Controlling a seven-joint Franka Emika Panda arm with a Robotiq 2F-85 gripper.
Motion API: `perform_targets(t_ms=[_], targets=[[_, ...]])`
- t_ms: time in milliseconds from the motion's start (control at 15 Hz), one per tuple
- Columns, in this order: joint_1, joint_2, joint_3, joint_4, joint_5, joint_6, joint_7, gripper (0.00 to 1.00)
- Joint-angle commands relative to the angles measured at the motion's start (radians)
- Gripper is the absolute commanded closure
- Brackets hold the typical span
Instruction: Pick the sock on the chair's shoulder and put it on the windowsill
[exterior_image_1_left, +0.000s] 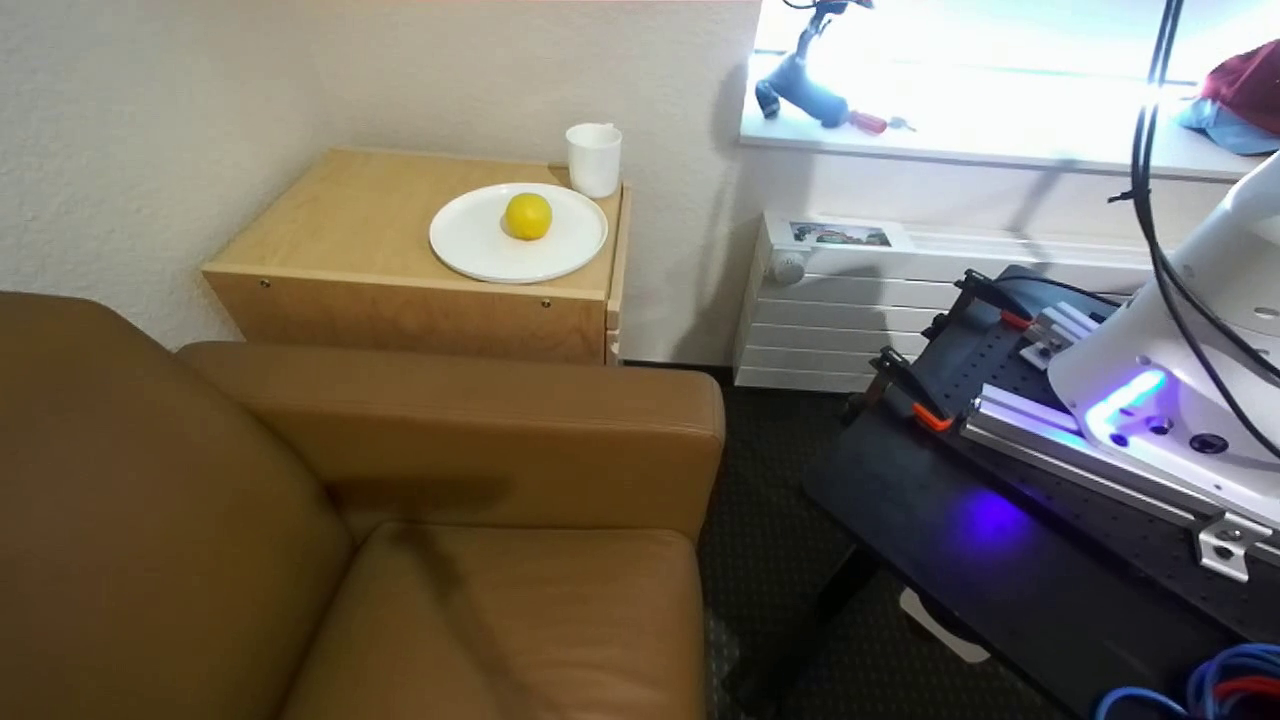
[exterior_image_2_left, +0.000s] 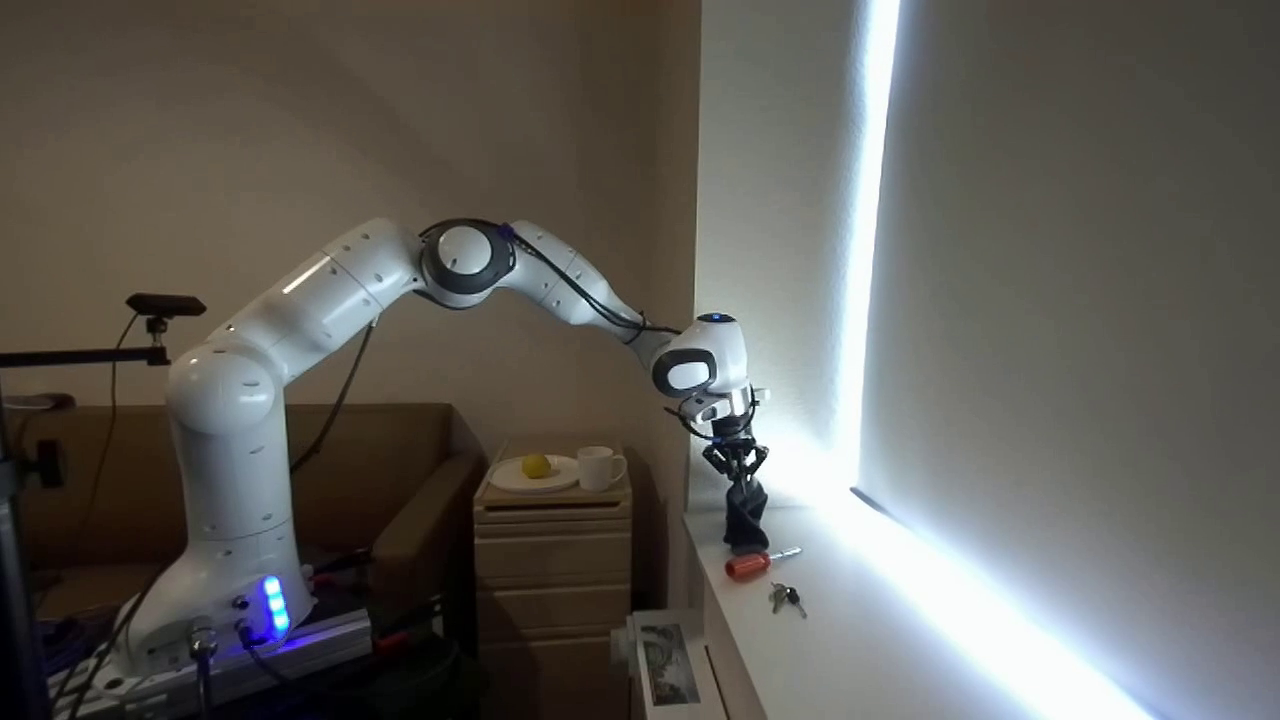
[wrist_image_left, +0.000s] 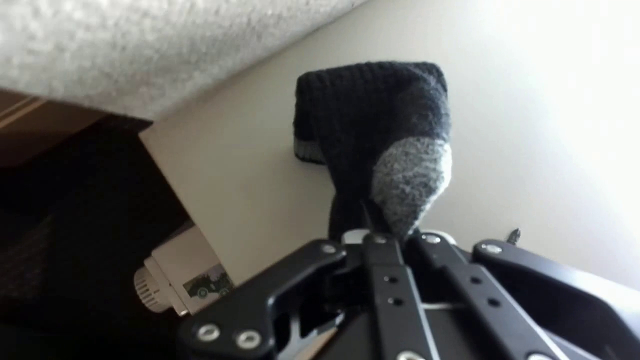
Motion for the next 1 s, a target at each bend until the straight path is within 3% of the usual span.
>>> perform_targets(t_ms=[0, 267, 467, 600, 667, 867, 933], targets=[[-0.024, 0.092, 0.007, 0.140, 0.003, -0.070, 0.194, 0.68], [-0.067, 0.097, 0.014, 0.197, -0.032, -0.221, 0.276, 0.40], [-0.110, 0.039, 0.004, 0.214, -0.054, -0.335, 0.259, 0.19], [-0.111, -0.021, -0.041, 0.199, -0.083, -0.420, 0.202, 0.05], [-0.122, -0.067, -0.045, 0.178, -0.111, -0.485, 0.119, 0.01], [-0.120, -0.228, -0.069, 0.049, -0.169, -0.524, -0.080, 0.00], [-0.125, -0.104, -0.069, 0.181, -0.143, -0.510, 0.025, 0.00]])
